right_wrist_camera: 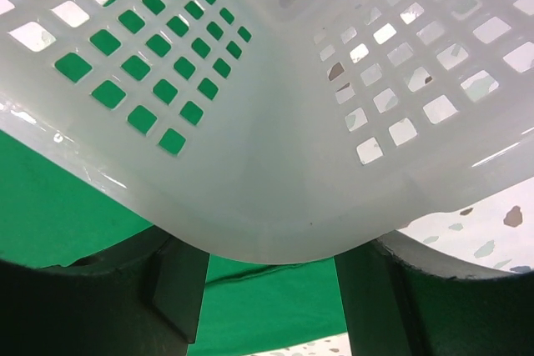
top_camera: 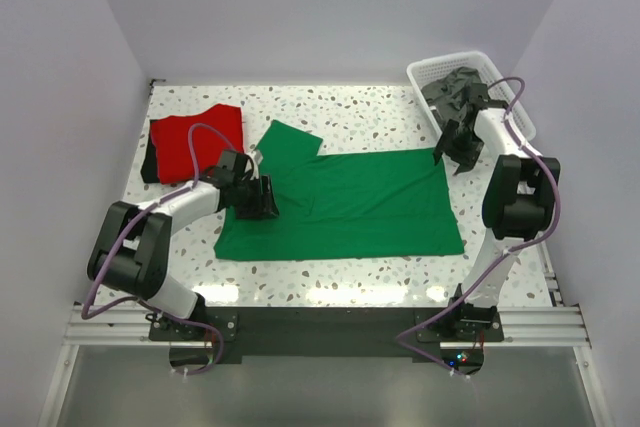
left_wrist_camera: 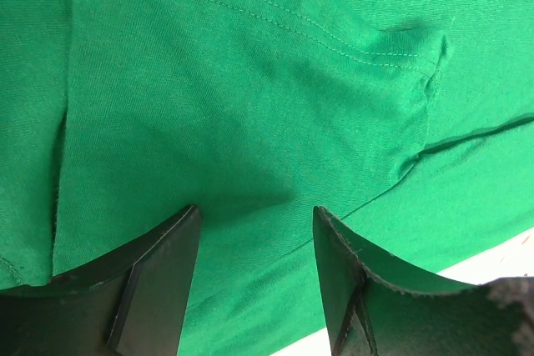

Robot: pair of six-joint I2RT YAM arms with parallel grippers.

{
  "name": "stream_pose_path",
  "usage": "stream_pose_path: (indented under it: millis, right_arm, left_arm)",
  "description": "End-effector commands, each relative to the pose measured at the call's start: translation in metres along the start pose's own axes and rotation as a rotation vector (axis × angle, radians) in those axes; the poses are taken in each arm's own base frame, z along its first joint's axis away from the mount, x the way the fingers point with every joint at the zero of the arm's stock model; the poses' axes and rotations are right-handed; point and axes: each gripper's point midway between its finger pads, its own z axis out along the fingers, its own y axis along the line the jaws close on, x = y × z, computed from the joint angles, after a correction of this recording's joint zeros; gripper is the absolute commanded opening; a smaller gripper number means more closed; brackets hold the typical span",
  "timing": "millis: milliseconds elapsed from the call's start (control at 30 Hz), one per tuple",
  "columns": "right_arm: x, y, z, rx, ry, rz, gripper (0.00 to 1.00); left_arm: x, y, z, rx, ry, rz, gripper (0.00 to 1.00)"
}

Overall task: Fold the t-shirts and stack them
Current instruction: Fold the tshirt

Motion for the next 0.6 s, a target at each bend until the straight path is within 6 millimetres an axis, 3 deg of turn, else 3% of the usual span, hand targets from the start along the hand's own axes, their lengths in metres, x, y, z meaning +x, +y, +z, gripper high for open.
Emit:
stream_pose_path:
  millis: [0,167,367,567]
  right_arm:
    - [-0.027,0.0,-0.004,0.0,-0.07,-0.01,0.6]
    - [-0.027,0.002,-0.002,-0.011,-0.064,-0.006,0.6]
    - [-0.026,0.013,-0.022,-0.089,-0.085,-0.005,0.6]
    - [0.008,0.022,-0.053,-0.187,-0.088,-0.014,0.6]
  left_arm:
    - [0.065,0.051,0.007,-0.18,0.192,0.001,0.62]
    - [0.064,0.051,0.004,-0.182,0.192,0.001,0.63]
    - [0.047,0.037,0.003,-0.127,0.149,0.03,0.63]
    - [0.011,0.013,-0.011,-0.067,0.074,0.043,0.64]
